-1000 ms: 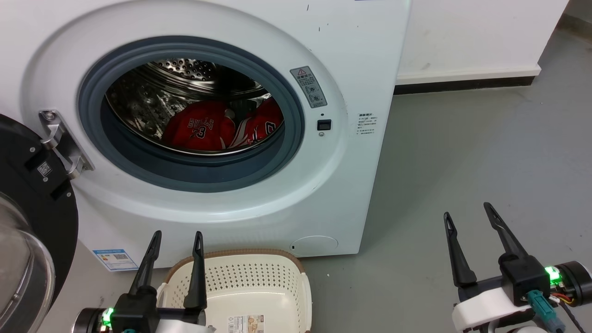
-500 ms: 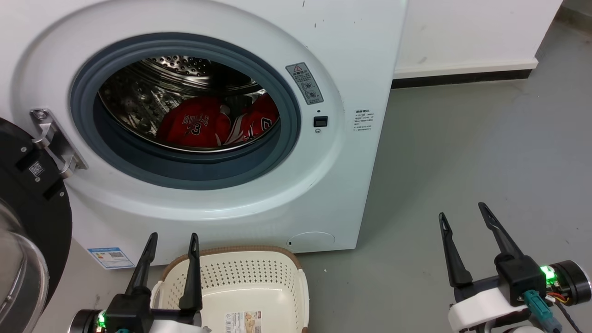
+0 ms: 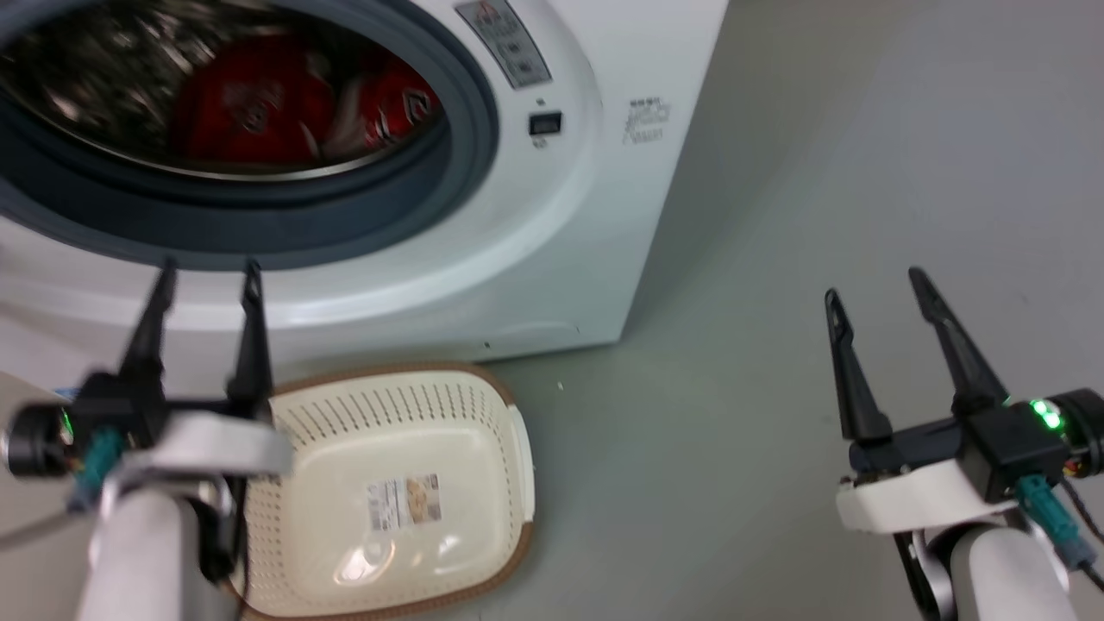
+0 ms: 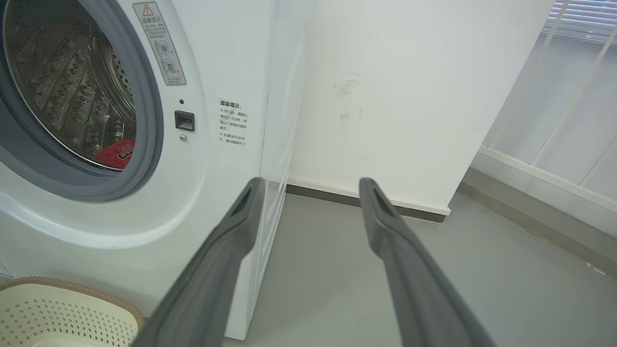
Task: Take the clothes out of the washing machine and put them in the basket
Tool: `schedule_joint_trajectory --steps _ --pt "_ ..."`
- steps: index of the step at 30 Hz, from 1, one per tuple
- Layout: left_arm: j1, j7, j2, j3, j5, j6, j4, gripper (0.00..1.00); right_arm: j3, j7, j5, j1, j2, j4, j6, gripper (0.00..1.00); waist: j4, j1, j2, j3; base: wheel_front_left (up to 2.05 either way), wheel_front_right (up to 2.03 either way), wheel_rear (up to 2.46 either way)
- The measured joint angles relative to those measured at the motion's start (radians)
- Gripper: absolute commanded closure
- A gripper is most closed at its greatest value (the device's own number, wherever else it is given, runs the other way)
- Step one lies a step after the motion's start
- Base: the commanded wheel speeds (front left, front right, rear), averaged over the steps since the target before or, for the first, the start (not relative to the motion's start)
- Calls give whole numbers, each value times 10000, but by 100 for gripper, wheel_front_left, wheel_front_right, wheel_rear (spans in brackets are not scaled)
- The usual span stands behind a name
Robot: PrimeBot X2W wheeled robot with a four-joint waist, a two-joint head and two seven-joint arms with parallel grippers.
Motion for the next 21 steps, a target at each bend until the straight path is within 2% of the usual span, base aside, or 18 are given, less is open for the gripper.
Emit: schedule_joint_trajectory --steps 8,13,16,21 --pt "-3968 255 1964 -234 -347 -203 2932 0 -46 -2 408 -638 -4 -554 0 0 -468 1 0 1826 0 0 0" --pt "-6534 1641 3191 -1141 -579 -219 4334 0 198 -2 796 -979 -2 -798 0 0 -753 2 0 2945 0 0 0" --pt "-8055 2656 3754 -1651 -1068 -232 4986 0 309 0 984 -1136 -6 -932 0 0 -943 2 0 3569 0 0 0" --pt "-10163 4383 4552 -2738 -1266 -234 5877 0 859 0 1310 -1164 -8 -1204 2 0 -1285 2 0 4434 0 0 0"
